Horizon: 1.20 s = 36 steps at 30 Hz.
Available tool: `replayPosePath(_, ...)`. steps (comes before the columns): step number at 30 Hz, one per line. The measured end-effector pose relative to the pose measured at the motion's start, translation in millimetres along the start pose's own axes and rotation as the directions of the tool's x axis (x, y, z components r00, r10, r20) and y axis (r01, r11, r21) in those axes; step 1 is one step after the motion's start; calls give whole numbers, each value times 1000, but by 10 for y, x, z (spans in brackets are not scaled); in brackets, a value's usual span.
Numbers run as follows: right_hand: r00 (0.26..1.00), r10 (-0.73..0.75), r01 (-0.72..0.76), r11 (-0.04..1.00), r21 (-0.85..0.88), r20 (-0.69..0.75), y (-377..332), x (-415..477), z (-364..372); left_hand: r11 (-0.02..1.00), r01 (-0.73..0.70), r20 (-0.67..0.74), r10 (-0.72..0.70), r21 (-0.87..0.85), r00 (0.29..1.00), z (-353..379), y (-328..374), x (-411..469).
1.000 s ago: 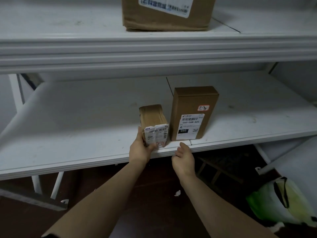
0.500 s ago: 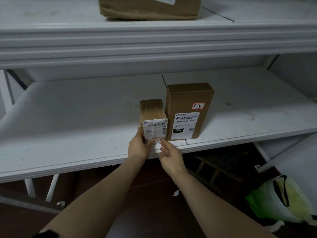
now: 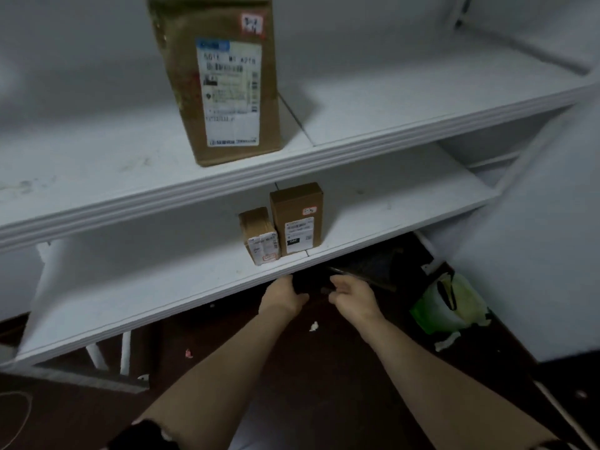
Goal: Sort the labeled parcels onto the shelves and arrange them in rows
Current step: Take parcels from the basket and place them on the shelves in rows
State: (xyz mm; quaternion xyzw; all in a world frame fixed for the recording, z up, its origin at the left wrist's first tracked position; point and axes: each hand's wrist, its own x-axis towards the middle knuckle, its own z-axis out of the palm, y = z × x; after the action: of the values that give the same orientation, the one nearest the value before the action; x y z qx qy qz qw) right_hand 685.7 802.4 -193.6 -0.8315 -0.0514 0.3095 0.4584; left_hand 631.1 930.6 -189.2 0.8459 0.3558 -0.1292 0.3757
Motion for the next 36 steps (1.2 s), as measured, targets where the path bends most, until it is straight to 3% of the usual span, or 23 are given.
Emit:
replayPosePath(3, 992, 3, -2, 1000, 2, -125, -55, -499, -398, 954, -216, 141, 190, 206, 972, -64, 425, -342)
replayPosePath(8, 912, 155, -102, 982, 158, -379, 269, -1514, -943, 703, -548, 424, 370, 455, 827, 197, 1085, -1044)
replayPosePath(15, 730, 343, -144, 923, 357, -591, 1125, -3023, -1506, 385, -829, 678, 482, 406, 556, 1244, 1775, -2306)
replayPosePath(22, 448, 503, -54, 841, 539, -739, 2209, -5010, -1910, 66, -979, 832, 517, 194, 200, 2634, 2105, -4333)
replayPosePath(29, 21, 671, 56, 739, 671, -741, 3566, -7507, -1867, -153, -986, 893, 431, -73, -133, 4016, 1772, -6899)
replayPosePath(32, -140, 719, 120, 695, 709, -681, 3990, -8475, -1776, -239, -959, 889, 390, -154, -240, 4404, 1563, -7797)
replayPosePath(36, -230, 750, 219, 661, 718, -620, 4366, -9302, -1729, -269, -939, 880, 363, -215, -305, 4783, 1461, -8635)
